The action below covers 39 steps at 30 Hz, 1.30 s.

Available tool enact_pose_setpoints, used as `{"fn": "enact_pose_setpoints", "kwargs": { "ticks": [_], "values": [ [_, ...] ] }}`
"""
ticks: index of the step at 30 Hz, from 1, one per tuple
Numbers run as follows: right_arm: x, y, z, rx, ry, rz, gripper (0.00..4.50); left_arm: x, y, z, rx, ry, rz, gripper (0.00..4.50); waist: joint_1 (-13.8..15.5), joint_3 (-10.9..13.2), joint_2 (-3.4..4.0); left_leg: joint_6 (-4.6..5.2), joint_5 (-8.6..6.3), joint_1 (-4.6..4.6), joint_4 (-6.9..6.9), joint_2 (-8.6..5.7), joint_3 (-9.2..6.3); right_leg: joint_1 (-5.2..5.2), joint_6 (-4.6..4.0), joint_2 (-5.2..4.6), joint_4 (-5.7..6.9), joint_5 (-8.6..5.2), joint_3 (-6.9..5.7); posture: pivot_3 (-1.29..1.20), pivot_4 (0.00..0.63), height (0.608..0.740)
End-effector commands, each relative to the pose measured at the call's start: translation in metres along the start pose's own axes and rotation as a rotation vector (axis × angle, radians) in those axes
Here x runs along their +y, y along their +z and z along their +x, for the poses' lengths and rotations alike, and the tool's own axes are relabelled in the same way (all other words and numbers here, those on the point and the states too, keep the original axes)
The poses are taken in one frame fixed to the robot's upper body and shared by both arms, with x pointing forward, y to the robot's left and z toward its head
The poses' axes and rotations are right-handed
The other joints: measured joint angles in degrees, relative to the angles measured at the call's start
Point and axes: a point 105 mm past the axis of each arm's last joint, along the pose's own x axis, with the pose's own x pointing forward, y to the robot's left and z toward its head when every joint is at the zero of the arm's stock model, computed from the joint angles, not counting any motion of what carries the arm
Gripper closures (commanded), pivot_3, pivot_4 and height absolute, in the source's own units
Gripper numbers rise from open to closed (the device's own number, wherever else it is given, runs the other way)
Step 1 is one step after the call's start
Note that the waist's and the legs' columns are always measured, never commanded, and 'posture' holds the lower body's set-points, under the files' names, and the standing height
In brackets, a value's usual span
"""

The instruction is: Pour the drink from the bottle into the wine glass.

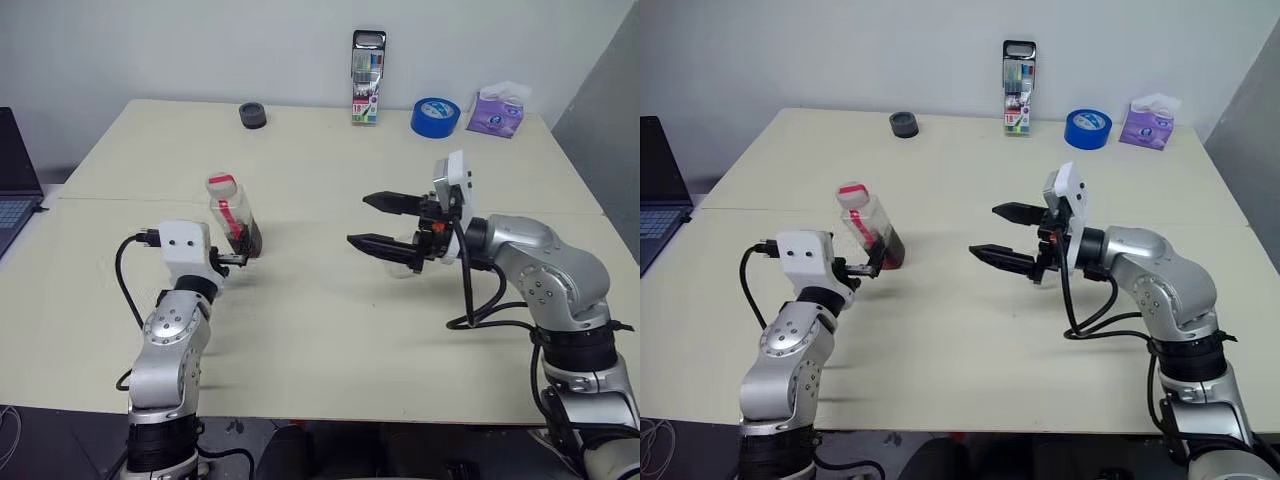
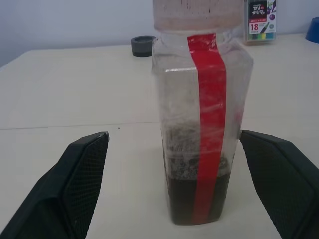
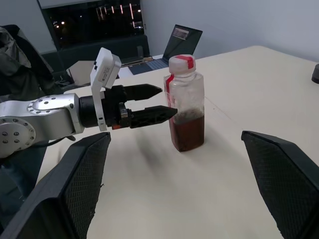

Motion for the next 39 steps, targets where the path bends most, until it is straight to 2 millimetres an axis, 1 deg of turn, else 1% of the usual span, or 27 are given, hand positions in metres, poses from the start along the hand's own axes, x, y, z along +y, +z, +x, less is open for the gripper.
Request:
{"fn": "enact_pose_setpoints", "kwargs": {
  "ticks": [1,10,14,20,24,26,28,33,34,38,39],
  "values": [
    [0.005,0.011,0.001,-0.033,0.004,-0.049,0.00,-0.005,0.013,0.007,-0.059,-0.028,0.012,0.03,0.0,0.0,0.00,0.00,0.00,0.00,0.00,0.00,0.00,0.00,0.00,0.00,0.01,0.00,0.00,0.00,0.150,0.740],
    [0.003,0.011,0.001,-0.040,-0.026,-0.053,0.00,-0.014,0.026,0.032,-0.109,-0.063,0.010,0.03,0.0,0.0,0.00,-0.03,0.02,0.01,0.02,0.00,0.00,0.00,0.00,0.00,0.04,0.00,-0.02,0.00,0.150,0.740],
    [0.002,0.013,0.002,-0.045,-0.033,-0.058,0.00,-0.014,0.029,0.040,-0.124,-0.063,0.007,0.03,0.0,0.0,-0.01,-0.16,0.09,0.00,0.03,-0.01,0.00,0.00,0.00,0.00,0.04,0.00,-0.02,0.00,0.150,0.740],
    [0.001,0.015,0.002,-0.049,-0.043,-0.063,0.00,-0.012,0.027,0.042,-0.130,-0.067,0.003,0.03,0.0,0.0,-0.01,-0.19,0.11,0.00,0.03,-0.01,0.00,-0.02,0.00,0.00,0.05,0.00,-0.02,0.00,0.150,0.740],
    [0.000,0.015,0.002,-0.049,-0.047,-0.061,0.00,-0.010,0.029,0.041,-0.146,-0.065,-0.004,0.03,0.0,0.0,-0.01,-0.20,0.11,0.00,0.03,-0.01,0.00,-0.02,0.00,-0.01,0.06,0.00,-0.02,0.00,0.150,0.740],
    [0.000,0.015,0.002,-0.049,-0.050,-0.060,0.00,-0.009,0.030,0.042,-0.155,-0.063,-0.015,0.43,0.0,0.0,-0.01,-0.20,0.11,0.00,0.03,-0.01,0.00,-0.02,0.00,-0.01,0.06,0.00,-0.02,0.00,0.150,0.740],
    [0.000,0.013,0.001,-0.047,-0.054,-0.057,0.00,-0.008,0.030,0.042,-0.156,-0.060,-0.019,0.95,0.0,0.0,-0.01,-0.21,0.12,0.00,0.03,-0.01,0.00,-0.02,0.00,-0.01,0.06,0.00,-0.02,0.00,0.150,0.740],
    [0.000,0.012,0.001,-0.048,-0.060,-0.047,0.00,-0.006,0.027,0.040,-0.153,-0.053,-0.034,2.49,0.0,0.0,-0.01,-0.21,0.12,-0.01,0.04,-0.01,0.00,-0.02,0.00,-0.01,0.07,0.00,-0.03,0.00,0.150,0.740],
    [0.001,0.012,0.001,-0.049,-0.061,-0.047,0.00,-0.006,0.027,0.039,-0.152,-0.050,-0.036,2.63,0.0,0.0,-0.01,-0.21,0.12,-0.01,0.04,-0.01,0.01,-0.02,0.00,-0.01,0.07,0.00,-0.02,0.00,0.150,0.740],
    [0.000,0.012,0.004,-0.051,-0.078,-0.057,0.00,-0.004,0.027,0.038,-0.149,-0.043,-0.036,2.65,0.0,0.0,-0.01,-0.22,0.12,0.00,0.04,-0.01,0.01,-0.02,0.00,-0.01,0.08,0.00,-0.02,0.00,0.150,0.740],
    [0.000,0.013,0.007,-0.051,-0.085,-0.065,0.00,-0.007,0.029,0.039,-0.139,-0.062,-0.039,2.65,0.0,0.0,-0.01,-0.21,0.12,0.00,0.04,-0.01,0.01,-0.02,0.00,-0.01,0.08,0.00,-0.02,0.00,0.150,0.740]
  ]
}}
